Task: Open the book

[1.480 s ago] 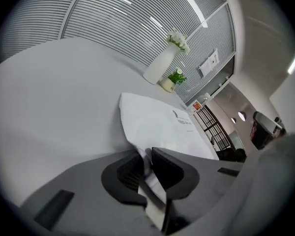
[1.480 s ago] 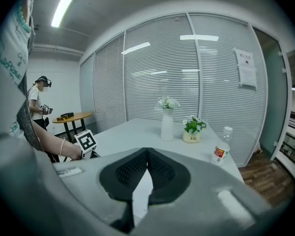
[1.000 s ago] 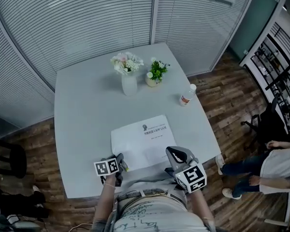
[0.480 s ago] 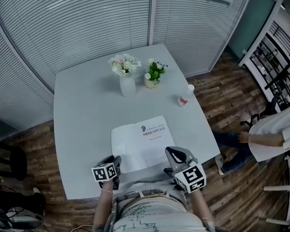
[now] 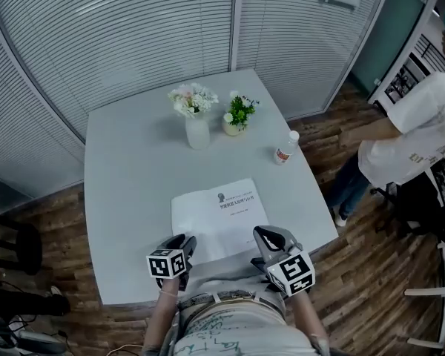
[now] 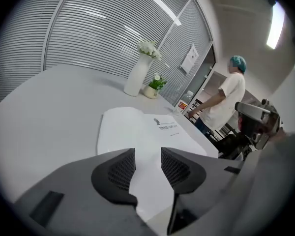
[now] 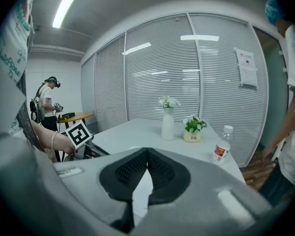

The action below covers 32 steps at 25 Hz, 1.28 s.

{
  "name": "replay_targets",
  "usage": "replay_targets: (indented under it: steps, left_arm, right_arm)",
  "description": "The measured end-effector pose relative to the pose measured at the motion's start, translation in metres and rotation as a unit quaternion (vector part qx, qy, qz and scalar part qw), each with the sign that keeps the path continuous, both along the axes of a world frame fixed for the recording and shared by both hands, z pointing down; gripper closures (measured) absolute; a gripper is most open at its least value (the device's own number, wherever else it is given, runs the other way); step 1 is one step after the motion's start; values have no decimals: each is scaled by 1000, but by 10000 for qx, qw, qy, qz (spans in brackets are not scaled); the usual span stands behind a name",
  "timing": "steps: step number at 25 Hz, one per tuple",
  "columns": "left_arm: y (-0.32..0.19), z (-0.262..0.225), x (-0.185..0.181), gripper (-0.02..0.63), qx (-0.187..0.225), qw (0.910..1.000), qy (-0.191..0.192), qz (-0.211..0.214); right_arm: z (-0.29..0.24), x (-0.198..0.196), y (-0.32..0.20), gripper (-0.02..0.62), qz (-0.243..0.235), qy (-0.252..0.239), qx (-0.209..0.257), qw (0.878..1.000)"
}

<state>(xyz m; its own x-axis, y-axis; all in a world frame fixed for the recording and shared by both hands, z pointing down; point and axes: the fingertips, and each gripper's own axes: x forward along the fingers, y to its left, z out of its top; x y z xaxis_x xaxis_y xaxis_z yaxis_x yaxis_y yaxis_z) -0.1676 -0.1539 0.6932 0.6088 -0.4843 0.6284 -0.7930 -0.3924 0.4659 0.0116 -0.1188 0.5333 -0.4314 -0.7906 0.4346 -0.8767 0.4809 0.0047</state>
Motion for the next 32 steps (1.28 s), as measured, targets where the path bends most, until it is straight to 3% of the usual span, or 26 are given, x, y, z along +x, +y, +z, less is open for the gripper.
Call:
replay_targets:
  steps: [3, 7, 11, 15, 28, 32]
  left_arm:
    - [3, -9, 16, 454, 97, 9996, 64, 266]
    - [8, -26, 38, 539, 330, 9974, 109, 632]
    - [13, -47, 61, 607, 496, 9936, 393, 940]
    - [21, -70, 81, 607, 606, 9884, 713, 1195]
    - [41, -135, 119, 607, 1322, 9670, 1068, 1897]
    - [39, -153, 118, 607, 1689, 9614, 885, 1983]
  right_arm:
    - [2, 1, -1, 594, 12, 3, -20, 10000]
    - [5, 3, 0, 594, 2, 16, -59, 10000]
    - [7, 2, -1, 594, -19, 22, -94, 10000]
    - [7, -1, 0, 592, -68, 5, -93, 9999]
    - [3, -20, 0, 593, -273, -84, -87, 9996]
    - [-3, -25, -1, 592, -323, -94, -17, 9994]
